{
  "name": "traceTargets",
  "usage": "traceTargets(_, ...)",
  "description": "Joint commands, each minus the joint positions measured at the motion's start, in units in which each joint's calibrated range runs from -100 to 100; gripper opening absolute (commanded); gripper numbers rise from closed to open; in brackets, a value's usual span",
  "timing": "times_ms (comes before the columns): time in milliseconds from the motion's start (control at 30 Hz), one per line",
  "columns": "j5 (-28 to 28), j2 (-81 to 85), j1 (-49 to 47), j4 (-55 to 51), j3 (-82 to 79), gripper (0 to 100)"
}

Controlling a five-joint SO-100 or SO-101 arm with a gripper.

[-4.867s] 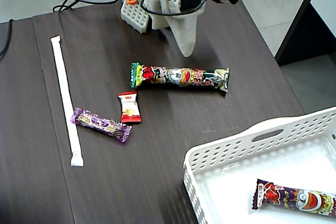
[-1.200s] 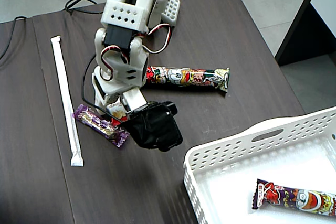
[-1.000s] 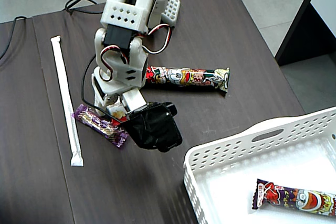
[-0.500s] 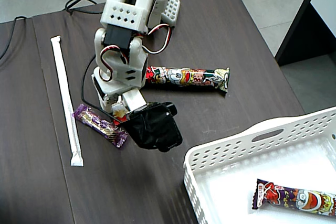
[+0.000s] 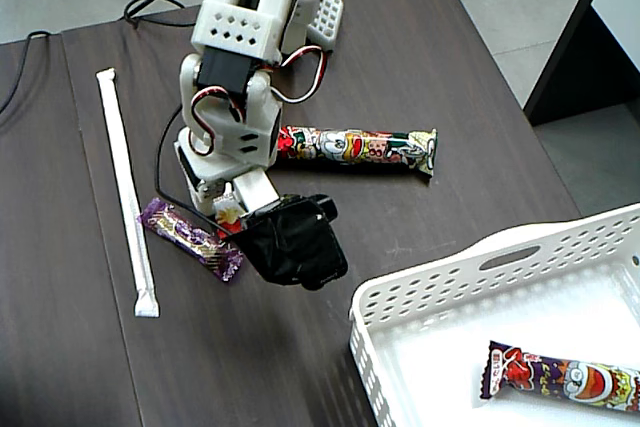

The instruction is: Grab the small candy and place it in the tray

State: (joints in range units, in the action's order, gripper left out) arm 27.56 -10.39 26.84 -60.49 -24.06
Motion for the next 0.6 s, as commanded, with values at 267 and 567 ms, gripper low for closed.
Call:
traceTargets(267, 0.09, 20.73, -4.27, -12.54, 7.98, 1)
traceTargets(567, -0.01, 33.87, -9.21, -14.85, 6.34, 1)
